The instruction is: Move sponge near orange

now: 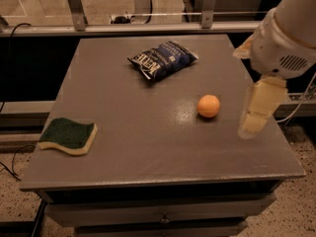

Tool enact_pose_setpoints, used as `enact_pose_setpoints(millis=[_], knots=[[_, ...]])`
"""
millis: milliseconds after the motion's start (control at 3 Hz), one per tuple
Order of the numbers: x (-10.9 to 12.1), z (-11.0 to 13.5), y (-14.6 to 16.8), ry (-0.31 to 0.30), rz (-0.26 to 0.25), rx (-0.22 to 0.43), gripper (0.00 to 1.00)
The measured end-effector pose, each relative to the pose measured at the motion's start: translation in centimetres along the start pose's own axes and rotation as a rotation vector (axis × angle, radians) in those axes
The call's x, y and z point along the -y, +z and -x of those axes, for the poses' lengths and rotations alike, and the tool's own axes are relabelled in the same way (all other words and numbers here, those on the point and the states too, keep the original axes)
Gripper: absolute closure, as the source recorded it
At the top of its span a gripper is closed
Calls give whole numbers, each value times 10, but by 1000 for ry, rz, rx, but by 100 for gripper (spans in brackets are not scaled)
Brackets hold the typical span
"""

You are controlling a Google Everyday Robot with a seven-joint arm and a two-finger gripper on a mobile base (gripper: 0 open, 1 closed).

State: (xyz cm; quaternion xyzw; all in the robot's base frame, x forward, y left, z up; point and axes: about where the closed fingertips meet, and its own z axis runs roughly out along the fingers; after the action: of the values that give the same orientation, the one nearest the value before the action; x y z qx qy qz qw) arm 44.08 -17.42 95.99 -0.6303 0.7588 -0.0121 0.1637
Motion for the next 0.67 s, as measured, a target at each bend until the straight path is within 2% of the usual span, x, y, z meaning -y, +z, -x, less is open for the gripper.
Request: enact_pose_setpoints(millis=[333, 667], knots=[[-17, 74, 39, -121, 62, 87, 0], [-33, 137, 67, -221, 110, 159, 0]])
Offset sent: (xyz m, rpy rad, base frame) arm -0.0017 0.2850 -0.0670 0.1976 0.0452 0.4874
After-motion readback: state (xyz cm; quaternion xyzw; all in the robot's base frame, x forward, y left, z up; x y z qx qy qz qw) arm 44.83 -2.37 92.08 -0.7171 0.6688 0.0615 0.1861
